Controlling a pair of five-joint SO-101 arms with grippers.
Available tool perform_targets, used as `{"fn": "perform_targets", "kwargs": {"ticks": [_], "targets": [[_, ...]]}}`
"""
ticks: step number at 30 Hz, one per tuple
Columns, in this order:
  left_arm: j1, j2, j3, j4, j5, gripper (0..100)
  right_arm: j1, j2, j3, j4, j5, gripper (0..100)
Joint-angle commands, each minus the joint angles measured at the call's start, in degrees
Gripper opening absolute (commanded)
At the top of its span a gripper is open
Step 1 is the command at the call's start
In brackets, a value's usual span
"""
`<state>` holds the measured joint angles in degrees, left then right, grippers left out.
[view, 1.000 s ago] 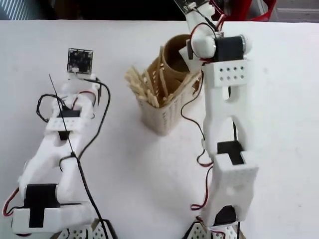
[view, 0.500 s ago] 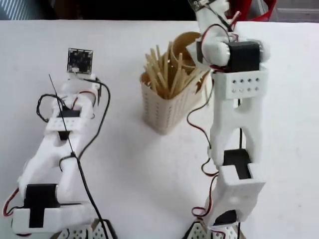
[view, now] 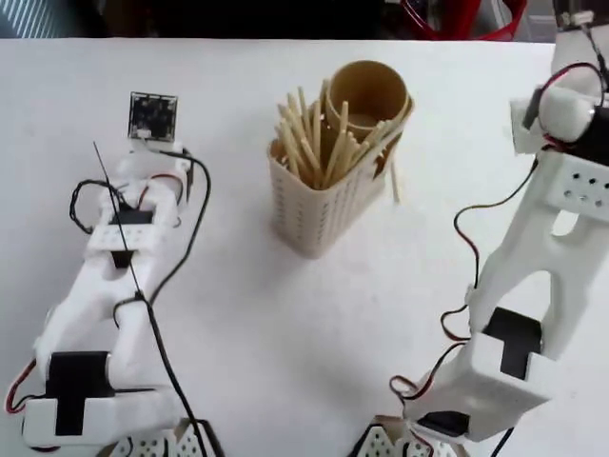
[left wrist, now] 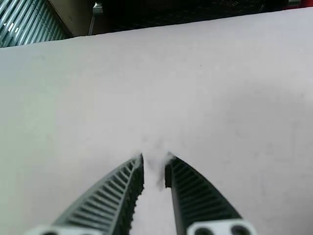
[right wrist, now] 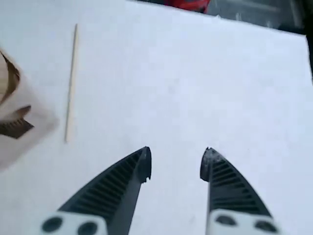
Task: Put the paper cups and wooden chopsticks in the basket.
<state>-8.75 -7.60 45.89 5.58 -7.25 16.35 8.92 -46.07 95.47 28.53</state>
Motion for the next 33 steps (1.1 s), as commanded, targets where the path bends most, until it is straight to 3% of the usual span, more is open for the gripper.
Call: {"fn": "perform_targets", "kwargs": {"ticks": [1,14,33], "targets": [[-0.1,-2.5,-1.7,-1.3,0.5,9,0.7,-0.7,12.7,-10.7,-0.5,17.3],[-0.1,-2.4,-1.8,-1.4,0.4,9,-10.1,-9.7,72.4,-64.2,-1.1,17.3],[1.3,-2.4,-1.7,-1.4,0.3,9,-16.8,-9.5,94.4,-99.9,-1.4,17.3]]}}
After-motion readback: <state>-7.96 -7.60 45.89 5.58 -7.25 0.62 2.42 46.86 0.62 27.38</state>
